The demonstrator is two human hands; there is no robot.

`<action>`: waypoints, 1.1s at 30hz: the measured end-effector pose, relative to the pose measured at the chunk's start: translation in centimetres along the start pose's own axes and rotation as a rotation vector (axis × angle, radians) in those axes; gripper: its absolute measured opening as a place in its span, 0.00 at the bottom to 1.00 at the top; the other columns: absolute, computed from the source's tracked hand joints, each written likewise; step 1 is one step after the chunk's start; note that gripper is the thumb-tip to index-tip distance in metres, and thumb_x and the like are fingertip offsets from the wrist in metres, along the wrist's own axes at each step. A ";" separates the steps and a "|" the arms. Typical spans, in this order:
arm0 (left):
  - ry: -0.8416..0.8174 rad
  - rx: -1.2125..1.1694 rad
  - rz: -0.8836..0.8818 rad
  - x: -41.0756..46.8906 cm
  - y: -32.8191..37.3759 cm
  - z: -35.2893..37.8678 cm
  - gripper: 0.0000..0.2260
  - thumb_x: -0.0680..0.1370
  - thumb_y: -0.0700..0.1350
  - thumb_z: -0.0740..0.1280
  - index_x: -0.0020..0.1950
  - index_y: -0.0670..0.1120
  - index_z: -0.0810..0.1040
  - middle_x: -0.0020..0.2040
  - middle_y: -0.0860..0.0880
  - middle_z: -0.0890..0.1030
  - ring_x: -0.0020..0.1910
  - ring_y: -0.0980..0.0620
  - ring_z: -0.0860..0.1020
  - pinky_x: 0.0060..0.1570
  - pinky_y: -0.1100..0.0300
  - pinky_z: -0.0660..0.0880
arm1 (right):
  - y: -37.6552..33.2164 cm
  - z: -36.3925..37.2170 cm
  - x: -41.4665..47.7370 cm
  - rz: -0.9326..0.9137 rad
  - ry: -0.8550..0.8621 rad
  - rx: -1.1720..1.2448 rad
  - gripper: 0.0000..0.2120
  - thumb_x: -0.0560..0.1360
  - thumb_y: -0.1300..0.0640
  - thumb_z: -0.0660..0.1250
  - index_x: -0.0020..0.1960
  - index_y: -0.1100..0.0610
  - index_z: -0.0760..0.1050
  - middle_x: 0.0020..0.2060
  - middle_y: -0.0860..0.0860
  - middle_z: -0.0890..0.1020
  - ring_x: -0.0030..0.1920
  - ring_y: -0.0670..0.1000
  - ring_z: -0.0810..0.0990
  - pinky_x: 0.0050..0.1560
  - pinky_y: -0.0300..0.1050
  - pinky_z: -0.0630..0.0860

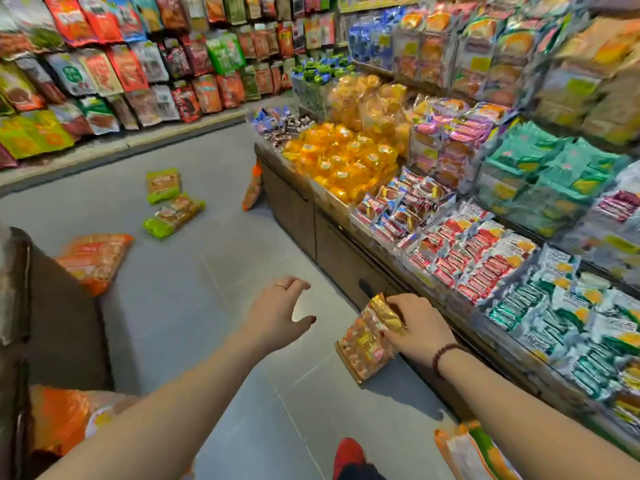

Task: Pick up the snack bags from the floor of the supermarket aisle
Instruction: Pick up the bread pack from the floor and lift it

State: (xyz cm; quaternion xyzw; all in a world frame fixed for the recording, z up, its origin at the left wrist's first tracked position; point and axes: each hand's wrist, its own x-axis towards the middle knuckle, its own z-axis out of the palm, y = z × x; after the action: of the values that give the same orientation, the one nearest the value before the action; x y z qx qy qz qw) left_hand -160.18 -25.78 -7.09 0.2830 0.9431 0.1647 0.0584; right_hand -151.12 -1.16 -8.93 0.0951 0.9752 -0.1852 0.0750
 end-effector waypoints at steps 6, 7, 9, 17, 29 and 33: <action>-0.097 0.048 0.131 10.7 0.0 0.8 0.27 0.74 0.56 0.68 0.71 0.49 0.67 0.68 0.50 0.71 0.66 0.49 0.69 0.61 0.58 0.69 | 2.8 -0.6 7.7 0.120 -0.021 0.071 0.30 0.72 0.45 0.68 0.71 0.50 0.65 0.66 0.49 0.71 0.67 0.52 0.68 0.68 0.50 0.68; -0.112 0.059 0.155 12.1 0.0 0.9 0.27 0.75 0.56 0.67 0.71 0.49 0.67 0.68 0.50 0.71 0.66 0.50 0.69 0.61 0.59 0.69 | 3.0 -0.9 8.6 0.142 -0.019 0.075 0.30 0.72 0.44 0.68 0.70 0.50 0.65 0.66 0.49 0.71 0.66 0.52 0.69 0.67 0.50 0.69; -0.146 0.083 0.214 14.8 -0.1 1.1 0.27 0.75 0.57 0.67 0.71 0.50 0.66 0.68 0.50 0.71 0.65 0.50 0.69 0.60 0.59 0.70 | 3.3 -1.1 10.1 0.185 0.001 0.096 0.30 0.71 0.43 0.69 0.70 0.50 0.66 0.65 0.49 0.72 0.65 0.51 0.70 0.66 0.50 0.70; -0.312 0.125 0.490 26.8 -1.8 4.1 0.27 0.75 0.57 0.67 0.70 0.51 0.66 0.67 0.50 0.71 0.65 0.49 0.69 0.60 0.56 0.72 | 3.8 1.3 14.8 0.480 0.061 0.165 0.29 0.73 0.43 0.66 0.71 0.49 0.64 0.67 0.49 0.71 0.67 0.52 0.68 0.68 0.49 0.67; -0.631 0.225 0.730 36.3 -8.2 14.0 0.29 0.74 0.56 0.69 0.72 0.50 0.64 0.70 0.49 0.69 0.68 0.48 0.67 0.64 0.54 0.68 | 2.0 13.2 17.5 0.976 0.110 0.430 0.29 0.74 0.44 0.66 0.72 0.52 0.63 0.69 0.52 0.69 0.68 0.55 0.67 0.66 0.50 0.68; -0.661 0.293 0.757 36.9 -10.7 21.8 0.30 0.74 0.57 0.69 0.72 0.51 0.64 0.70 0.49 0.68 0.68 0.48 0.66 0.65 0.53 0.68 | 5.1 20.0 18.5 1.050 0.128 0.459 0.31 0.74 0.44 0.67 0.72 0.52 0.63 0.69 0.52 0.69 0.69 0.55 0.66 0.67 0.49 0.67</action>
State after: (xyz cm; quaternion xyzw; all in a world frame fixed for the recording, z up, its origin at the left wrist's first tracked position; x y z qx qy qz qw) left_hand -191.99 -7.72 -31.91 0.6462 0.7191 -0.0576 0.2490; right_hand -165.78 -1.06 -32.45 0.5914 0.7347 -0.3238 0.0752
